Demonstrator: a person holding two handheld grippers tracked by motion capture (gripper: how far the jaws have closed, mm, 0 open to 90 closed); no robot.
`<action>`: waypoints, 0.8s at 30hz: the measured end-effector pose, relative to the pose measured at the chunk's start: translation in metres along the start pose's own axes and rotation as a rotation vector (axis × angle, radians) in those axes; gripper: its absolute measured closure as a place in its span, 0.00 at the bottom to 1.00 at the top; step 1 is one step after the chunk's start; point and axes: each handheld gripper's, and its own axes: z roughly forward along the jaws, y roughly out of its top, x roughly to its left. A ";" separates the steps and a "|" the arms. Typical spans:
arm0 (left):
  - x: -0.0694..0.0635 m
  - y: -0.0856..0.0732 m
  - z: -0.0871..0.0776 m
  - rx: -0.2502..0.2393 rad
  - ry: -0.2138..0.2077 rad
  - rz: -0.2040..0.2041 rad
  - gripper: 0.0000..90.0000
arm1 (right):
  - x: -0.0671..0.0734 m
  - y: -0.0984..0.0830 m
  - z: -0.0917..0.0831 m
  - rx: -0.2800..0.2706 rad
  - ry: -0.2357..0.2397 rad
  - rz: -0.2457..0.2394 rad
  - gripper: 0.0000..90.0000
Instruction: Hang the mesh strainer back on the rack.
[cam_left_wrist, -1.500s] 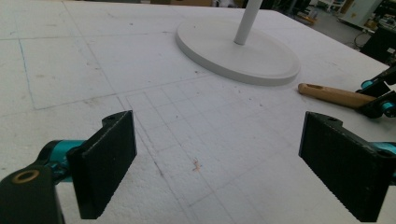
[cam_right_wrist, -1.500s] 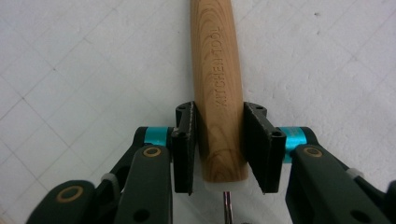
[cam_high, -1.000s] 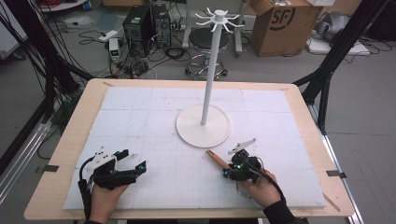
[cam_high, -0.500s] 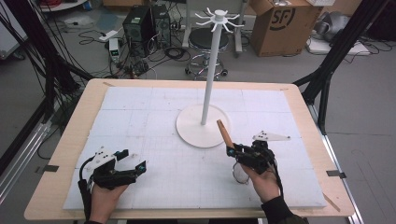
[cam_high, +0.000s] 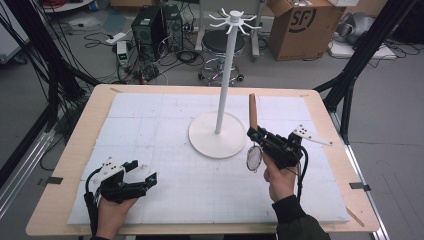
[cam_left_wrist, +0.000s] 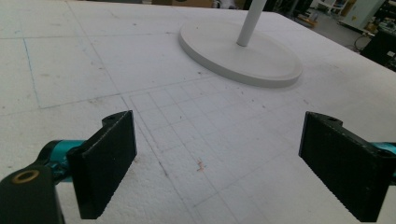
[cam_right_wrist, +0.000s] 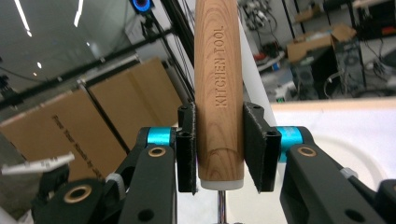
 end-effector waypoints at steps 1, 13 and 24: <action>0.000 0.000 0.000 0.001 -0.002 0.002 0.13 | 0.001 0.003 0.002 -0.014 0.002 0.000 0.76; -0.002 0.000 0.001 0.004 -0.010 0.009 0.13 | 0.019 0.041 0.020 -0.119 0.057 -0.008 0.76; 0.000 0.000 0.000 0.001 -0.008 0.002 0.13 | 0.038 0.073 0.031 -0.178 0.068 -0.039 0.76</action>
